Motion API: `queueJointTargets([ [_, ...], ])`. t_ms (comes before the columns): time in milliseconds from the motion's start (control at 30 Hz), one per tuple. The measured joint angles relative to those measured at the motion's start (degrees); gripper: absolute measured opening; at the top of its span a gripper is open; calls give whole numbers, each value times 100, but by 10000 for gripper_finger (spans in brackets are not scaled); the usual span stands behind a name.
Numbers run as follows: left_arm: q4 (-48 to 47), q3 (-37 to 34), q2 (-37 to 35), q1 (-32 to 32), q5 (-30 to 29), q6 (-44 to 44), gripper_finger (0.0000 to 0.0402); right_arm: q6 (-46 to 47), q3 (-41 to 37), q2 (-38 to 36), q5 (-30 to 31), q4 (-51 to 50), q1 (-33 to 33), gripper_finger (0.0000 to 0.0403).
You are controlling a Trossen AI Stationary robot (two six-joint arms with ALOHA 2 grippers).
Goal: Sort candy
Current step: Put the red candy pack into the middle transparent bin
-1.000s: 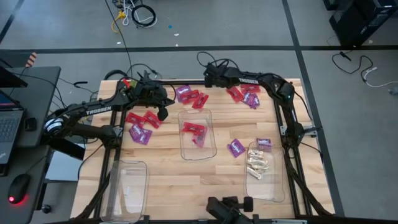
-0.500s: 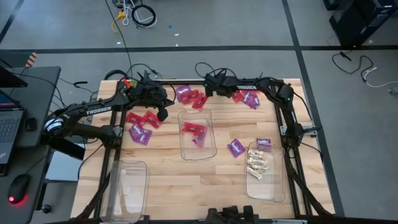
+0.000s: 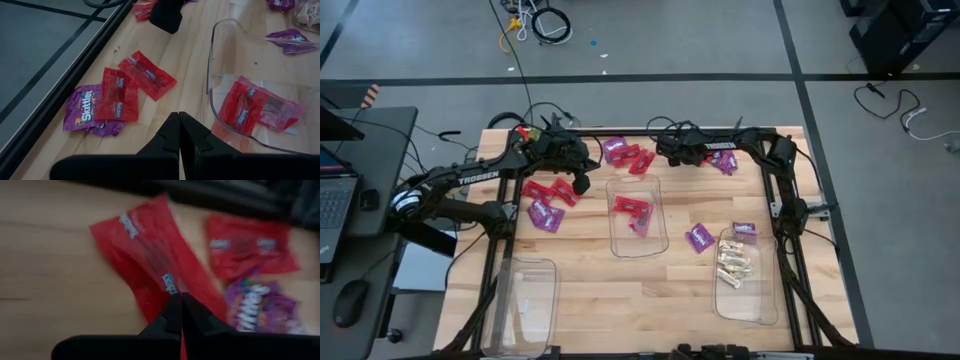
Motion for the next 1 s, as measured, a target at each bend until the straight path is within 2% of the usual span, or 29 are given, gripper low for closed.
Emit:
queueJointTargets([
  [167, 57, 98, 0, 2, -4, -25, 0, -405, -148, -51, -251, 400, 157, 0],
  [267, 71, 307, -2, 1, -3, -86, 0, -840, -32, -194, -774, 499, 373, 0],
  [333, 61, 413, -2, 2, -2, -86, 0, -1235, -3, -353, -1089, 537, 483, 0],
  [533, 94, 485, -2, 28, 6, -20, 0, -2560, 22, -1046, -1159, 661, 551, 0],
  [633, 129, 485, -2, 155, 237, -112, 0, -3042, -56, -1229, -1554, 623, 530, 5],
  [767, 598, 258, -2, 321, 705, -356, 0, -3200, -258, -1351, -2059, 698, 550, 38],
  [900, 1220, -76, -2, 417, 818, -561, 0, -3231, -561, -1357, -2248, 821, 628, 92],
  [1000, 1303, -136, -2, 426, 815, -566, 0, -3293, -850, -1362, -2406, 1165, 680, 141],
])
